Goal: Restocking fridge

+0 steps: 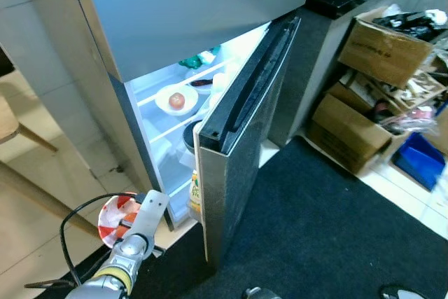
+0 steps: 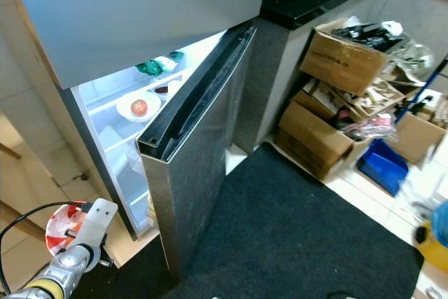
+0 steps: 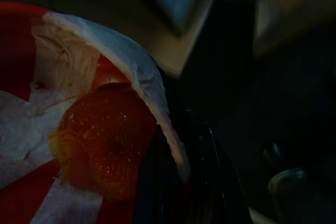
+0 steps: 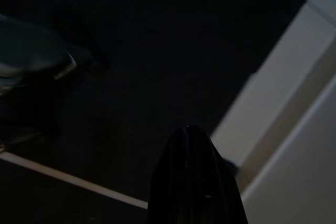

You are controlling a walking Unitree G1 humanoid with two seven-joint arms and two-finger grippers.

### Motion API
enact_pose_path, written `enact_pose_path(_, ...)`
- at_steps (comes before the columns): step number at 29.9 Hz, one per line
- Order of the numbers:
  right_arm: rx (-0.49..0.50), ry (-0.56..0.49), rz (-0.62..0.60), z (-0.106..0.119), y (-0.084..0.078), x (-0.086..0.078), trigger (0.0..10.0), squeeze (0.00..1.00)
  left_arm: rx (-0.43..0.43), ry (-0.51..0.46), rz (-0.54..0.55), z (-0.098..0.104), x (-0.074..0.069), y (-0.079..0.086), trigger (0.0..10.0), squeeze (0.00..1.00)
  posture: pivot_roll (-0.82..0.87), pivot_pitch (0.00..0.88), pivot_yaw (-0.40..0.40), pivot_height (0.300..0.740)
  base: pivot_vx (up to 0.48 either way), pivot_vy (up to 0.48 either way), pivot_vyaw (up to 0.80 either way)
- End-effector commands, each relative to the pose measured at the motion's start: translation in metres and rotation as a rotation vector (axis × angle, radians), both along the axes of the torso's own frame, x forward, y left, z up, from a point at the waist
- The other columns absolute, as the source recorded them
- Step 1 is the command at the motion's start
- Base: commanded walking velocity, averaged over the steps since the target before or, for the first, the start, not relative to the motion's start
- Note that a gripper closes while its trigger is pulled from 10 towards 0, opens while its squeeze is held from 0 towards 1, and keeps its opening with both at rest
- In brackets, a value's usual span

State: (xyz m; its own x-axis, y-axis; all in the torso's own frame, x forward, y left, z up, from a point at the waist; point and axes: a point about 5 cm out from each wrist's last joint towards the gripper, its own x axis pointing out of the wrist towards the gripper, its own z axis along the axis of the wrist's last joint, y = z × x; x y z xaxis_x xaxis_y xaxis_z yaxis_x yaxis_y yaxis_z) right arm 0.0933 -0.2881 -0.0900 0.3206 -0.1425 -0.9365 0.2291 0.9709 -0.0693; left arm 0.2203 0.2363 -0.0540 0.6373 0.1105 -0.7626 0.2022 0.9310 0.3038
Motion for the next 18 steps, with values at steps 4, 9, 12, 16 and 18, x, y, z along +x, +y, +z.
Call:
enact_pose_path(4,-0.006,0.001,-0.004,0.0,-0.002,-0.001,10.0,0.0,0.002,-0.015,-0.027,0.001,0.005,-0.006,10.0,0.0,-0.04,0.064,0.02,0.74,0.0,0.0,-0.17)
enact_pose_path(9,-0.006,0.004,0.004,0.0,-0.001,-0.001,10.0,0.0,-0.002,-0.008,-0.027,-0.001,0.002,-0.009,10.0,0.0,-0.04,0.064,0.02,0.74,0.0,0.0,0.0)
enact_pose_path(12,-0.003,0.017,0.025,-0.001,0.001,-0.003,10.0,0.0,-0.012,-0.003,-0.023,-0.003,0.0,-0.013,10.0,0.0,-0.04,0.064,0.02,0.74,0.0,0.0,-0.53)
enact_pose_path(16,0.001,0.019,0.015,-0.002,0.002,-0.004,10.0,0.0,-0.024,-0.007,-0.015,-0.004,0.001,-0.016,10.0,0.0,-0.04,0.064,0.02,0.74,0.0,0.0,-0.8)
enact_pose_path(18,0.001,0.017,0.012,-0.002,0.002,-0.004,10.0,0.0,-0.031,-0.01,-0.013,-0.004,0.002,-0.019,10.0,0.0,-0.05,0.067,0.022,0.74,0.0,0.0,-0.8)
